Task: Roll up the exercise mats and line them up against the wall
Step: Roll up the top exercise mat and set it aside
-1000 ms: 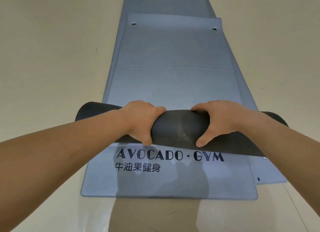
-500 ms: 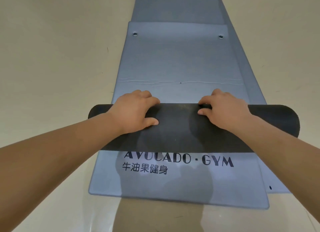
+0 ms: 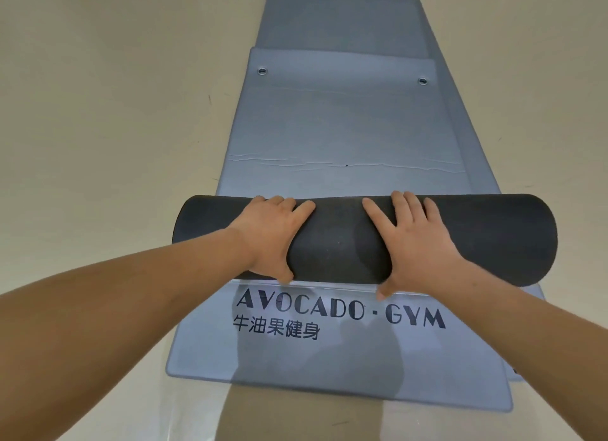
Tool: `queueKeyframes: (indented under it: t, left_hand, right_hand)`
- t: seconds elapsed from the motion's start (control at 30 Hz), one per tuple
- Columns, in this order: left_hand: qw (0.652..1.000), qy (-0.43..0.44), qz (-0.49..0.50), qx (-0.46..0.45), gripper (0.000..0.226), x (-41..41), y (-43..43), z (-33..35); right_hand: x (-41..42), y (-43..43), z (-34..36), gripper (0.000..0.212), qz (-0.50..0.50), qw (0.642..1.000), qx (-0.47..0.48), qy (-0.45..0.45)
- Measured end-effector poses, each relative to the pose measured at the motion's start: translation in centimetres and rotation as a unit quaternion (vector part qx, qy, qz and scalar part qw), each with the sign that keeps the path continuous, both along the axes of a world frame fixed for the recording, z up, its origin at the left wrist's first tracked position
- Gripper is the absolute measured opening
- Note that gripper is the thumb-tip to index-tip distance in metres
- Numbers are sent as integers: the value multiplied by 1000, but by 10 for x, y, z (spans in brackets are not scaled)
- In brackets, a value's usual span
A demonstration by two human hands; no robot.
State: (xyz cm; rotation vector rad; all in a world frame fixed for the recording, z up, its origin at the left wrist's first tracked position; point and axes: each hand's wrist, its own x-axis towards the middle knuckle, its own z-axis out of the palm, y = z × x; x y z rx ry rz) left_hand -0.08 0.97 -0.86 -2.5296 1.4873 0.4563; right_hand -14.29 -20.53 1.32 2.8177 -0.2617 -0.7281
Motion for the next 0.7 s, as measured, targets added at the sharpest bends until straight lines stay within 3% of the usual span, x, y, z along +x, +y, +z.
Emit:
queueKeyframes:
  t: [0.17, 0.27, 0.4, 0.5, 0.63, 0.7]
  left_hand:
    - [999, 48, 5, 0, 113, 3, 0, 18]
    - [985, 166, 35, 41, 95, 3, -3, 36]
    - [920, 360, 115, 106, 89, -8, 5, 37]
    - [915, 373, 114, 107, 103, -13, 15, 22]
    - [929, 332, 160, 36, 120, 6, 24, 27]
    - [943, 290, 163, 4, 114, 12, 25, 37]
  right_hand:
    - [0, -13, 8, 137, 42, 997, 32, -53]
    - [-1, -18, 31, 136, 9, 992, 114, 44]
    - [-13, -20, 42, 137, -85, 940, 268, 191]
    - [-24, -7, 36, 140, -50, 952, 245, 178]
    - [-19, 1, 50, 114, -13, 974, 197, 110]
    - [-18, 10, 52, 126, -25, 974, 180, 136]
